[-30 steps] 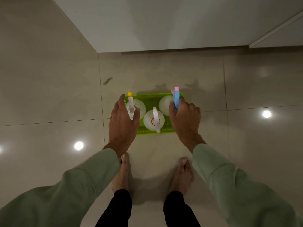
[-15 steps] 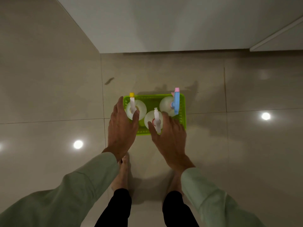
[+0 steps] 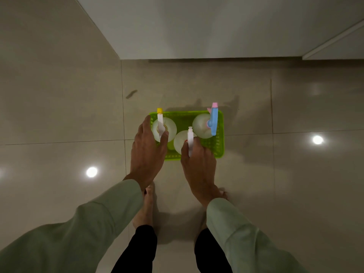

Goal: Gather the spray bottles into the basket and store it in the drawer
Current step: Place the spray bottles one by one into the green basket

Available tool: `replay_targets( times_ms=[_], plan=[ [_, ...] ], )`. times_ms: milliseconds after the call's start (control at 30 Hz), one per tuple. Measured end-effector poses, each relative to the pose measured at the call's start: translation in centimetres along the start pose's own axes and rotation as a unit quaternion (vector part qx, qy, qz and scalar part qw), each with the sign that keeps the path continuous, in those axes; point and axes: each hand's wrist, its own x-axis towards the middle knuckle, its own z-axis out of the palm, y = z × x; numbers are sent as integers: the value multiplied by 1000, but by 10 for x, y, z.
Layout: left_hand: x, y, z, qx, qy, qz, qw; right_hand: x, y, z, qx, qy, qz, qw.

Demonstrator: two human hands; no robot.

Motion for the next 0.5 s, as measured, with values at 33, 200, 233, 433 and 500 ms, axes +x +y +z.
replay_targets(
  times_ms=[33, 200, 233, 433, 500],
  plan=[
    [0, 0, 0, 0, -1, 1, 1000, 0, 1, 0, 3, 1, -2, 1000],
    [-4, -4, -4, -13, -11, 7, 1000, 1, 10, -5, 15, -46, -6, 999],
    [-4, -5, -4, -16, -14, 8, 1000, 1, 12, -9, 24, -45, -8, 999],
    [-8, -17, -7, -68, 0, 19, 998, 6, 45, -33, 155, 112, 53, 980],
    [-7, -27, -4, -76, 7, -14, 997, 16, 63, -28, 186, 118, 119, 968]
  ],
)
